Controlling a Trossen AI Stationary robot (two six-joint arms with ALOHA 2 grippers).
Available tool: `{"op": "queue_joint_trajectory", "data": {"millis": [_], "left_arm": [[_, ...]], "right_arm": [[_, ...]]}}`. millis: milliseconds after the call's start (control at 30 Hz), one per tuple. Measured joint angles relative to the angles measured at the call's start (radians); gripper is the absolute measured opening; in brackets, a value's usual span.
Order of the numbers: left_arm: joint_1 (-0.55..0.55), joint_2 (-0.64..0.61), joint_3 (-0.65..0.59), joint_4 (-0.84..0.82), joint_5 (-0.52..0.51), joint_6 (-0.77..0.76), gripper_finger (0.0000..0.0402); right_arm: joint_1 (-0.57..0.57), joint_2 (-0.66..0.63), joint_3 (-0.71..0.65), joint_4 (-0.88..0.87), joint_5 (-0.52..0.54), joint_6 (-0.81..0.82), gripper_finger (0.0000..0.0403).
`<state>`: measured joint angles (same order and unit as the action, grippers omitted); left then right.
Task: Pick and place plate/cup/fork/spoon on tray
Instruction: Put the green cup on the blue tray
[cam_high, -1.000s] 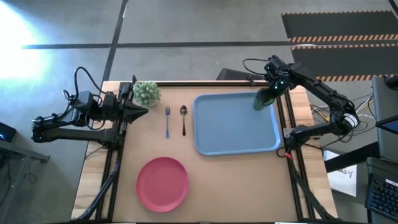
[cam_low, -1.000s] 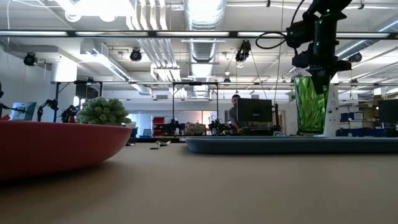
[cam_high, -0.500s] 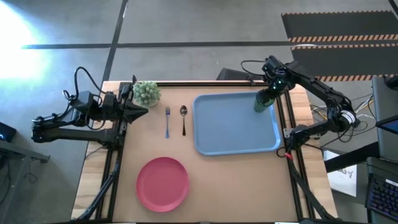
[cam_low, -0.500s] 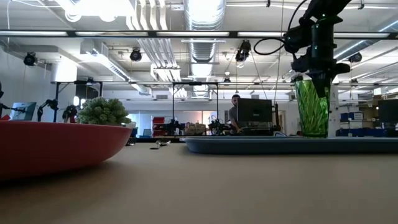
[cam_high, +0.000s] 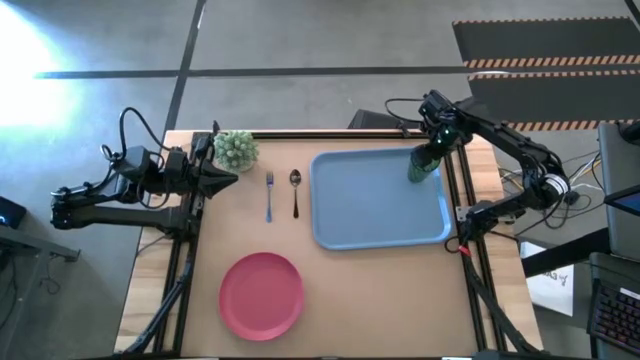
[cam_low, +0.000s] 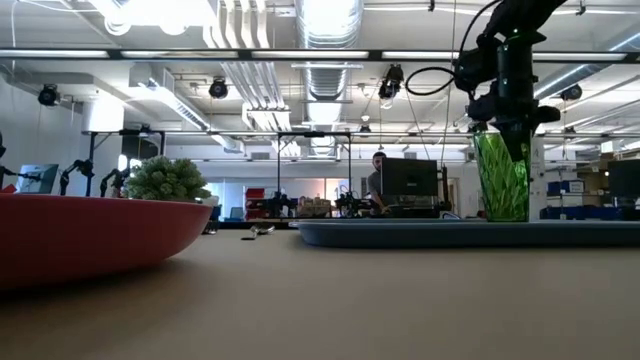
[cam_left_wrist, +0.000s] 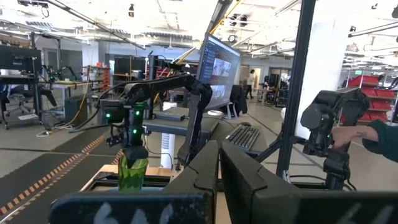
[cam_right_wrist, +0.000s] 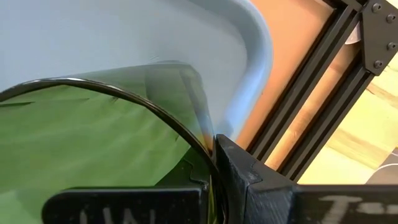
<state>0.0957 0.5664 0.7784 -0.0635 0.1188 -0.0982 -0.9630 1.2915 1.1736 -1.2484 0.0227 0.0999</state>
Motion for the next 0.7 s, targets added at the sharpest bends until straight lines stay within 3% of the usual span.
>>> {"op": "queue_joint_trajectory", "data": {"millis": [367, 700], "left_arm": [[0.0, 0.0, 0.0, 0.0, 0.0, 0.0, 0.0], [0.0, 0.0, 0.0, 0.0, 0.0, 0.0, 0.0]], "right_arm": [[0.0, 0.05, -0.003, 0.024, 0.003, -0.016, 0.0013], [0.0, 0.03, -0.004, 0.058, 0.004, -0.025, 0.0076]]}}
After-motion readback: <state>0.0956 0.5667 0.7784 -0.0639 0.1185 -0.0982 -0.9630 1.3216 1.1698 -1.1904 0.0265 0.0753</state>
